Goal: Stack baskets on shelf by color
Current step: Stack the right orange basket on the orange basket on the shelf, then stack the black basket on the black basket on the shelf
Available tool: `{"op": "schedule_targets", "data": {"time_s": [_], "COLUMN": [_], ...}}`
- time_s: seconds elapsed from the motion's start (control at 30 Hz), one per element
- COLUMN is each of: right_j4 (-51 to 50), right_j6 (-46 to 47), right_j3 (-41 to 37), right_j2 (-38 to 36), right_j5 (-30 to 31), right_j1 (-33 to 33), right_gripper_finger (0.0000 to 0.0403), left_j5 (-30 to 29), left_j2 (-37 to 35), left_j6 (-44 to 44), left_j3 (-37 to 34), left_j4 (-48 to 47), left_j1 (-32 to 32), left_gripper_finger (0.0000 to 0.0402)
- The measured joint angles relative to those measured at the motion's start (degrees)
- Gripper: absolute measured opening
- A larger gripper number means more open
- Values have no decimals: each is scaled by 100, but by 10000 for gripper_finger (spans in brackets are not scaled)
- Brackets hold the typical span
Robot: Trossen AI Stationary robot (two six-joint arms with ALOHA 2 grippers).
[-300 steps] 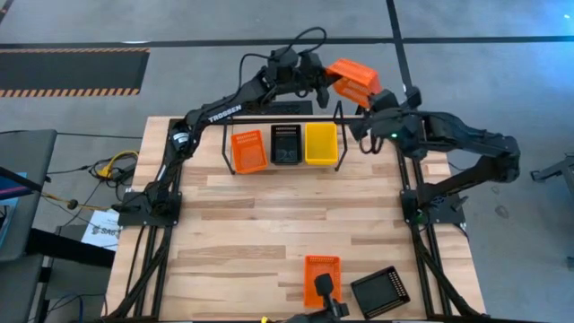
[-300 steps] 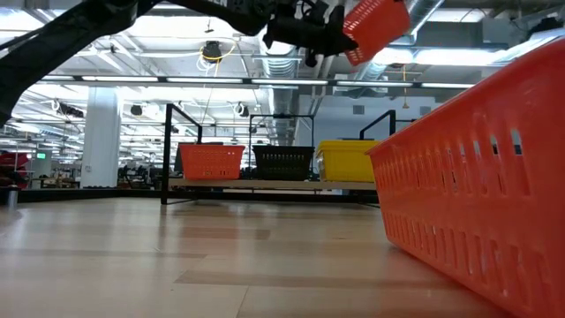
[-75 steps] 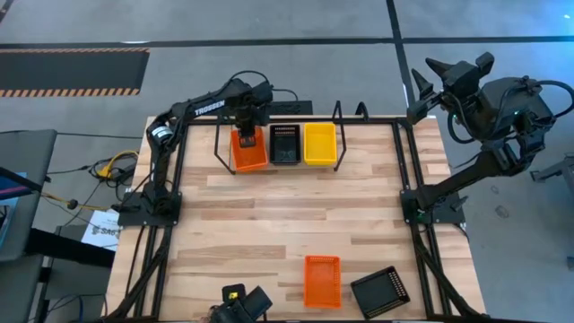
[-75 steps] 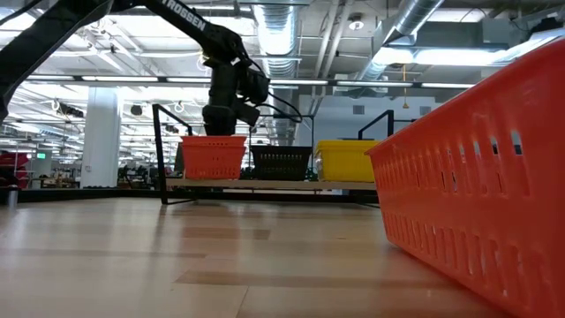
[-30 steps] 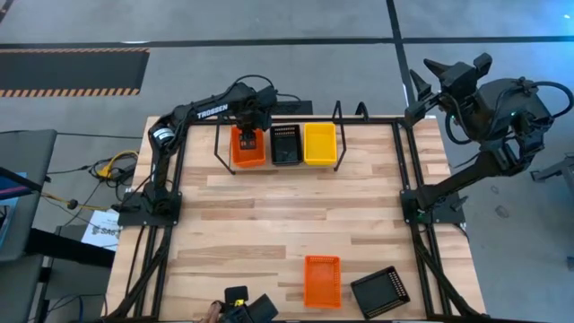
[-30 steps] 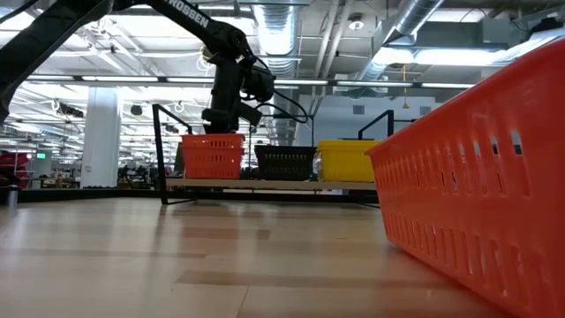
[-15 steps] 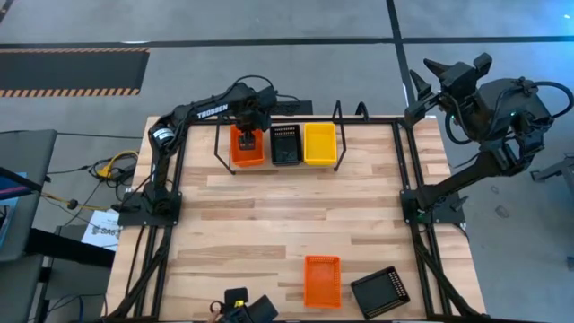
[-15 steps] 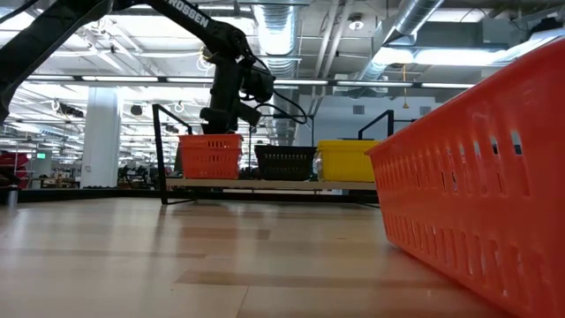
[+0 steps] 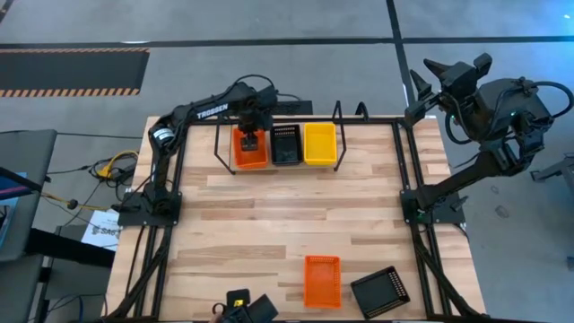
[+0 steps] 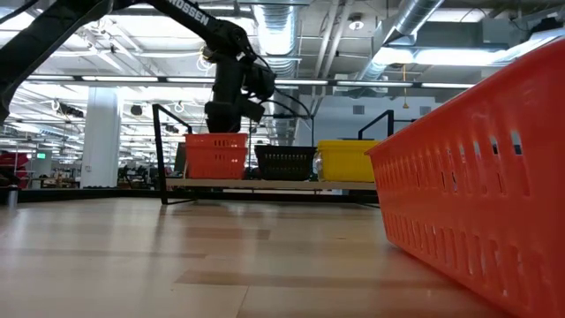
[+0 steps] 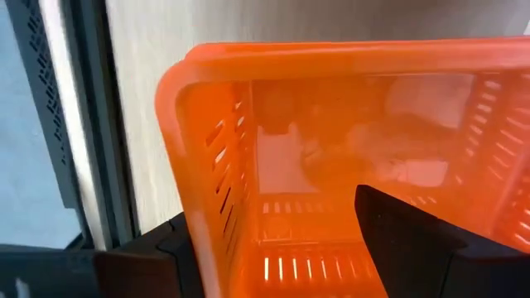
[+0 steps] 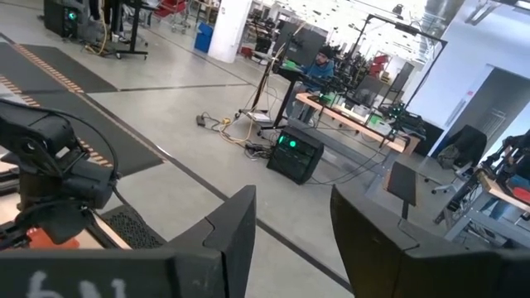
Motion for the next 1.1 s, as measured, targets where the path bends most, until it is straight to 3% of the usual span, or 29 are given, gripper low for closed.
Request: {"op": "schedule_targets", "data": {"time_s": [0.37,1.1], "right_j4": [0,-2], "right_j6": [-2,-17], "right_j3": [0,2], "right_j2": [0,0], "right_j5": [0,2], "right_j1": [0,0], "right_gripper_finger": [175,171], "left_j5": [-1,-116], "left_j2": [2,2], "left_j6": [-119,-335], "left_j3": [829,799], "left_j4": [-303,-419], "left_j1": [-52,-68], "left_gripper_finger": [247,247]}}
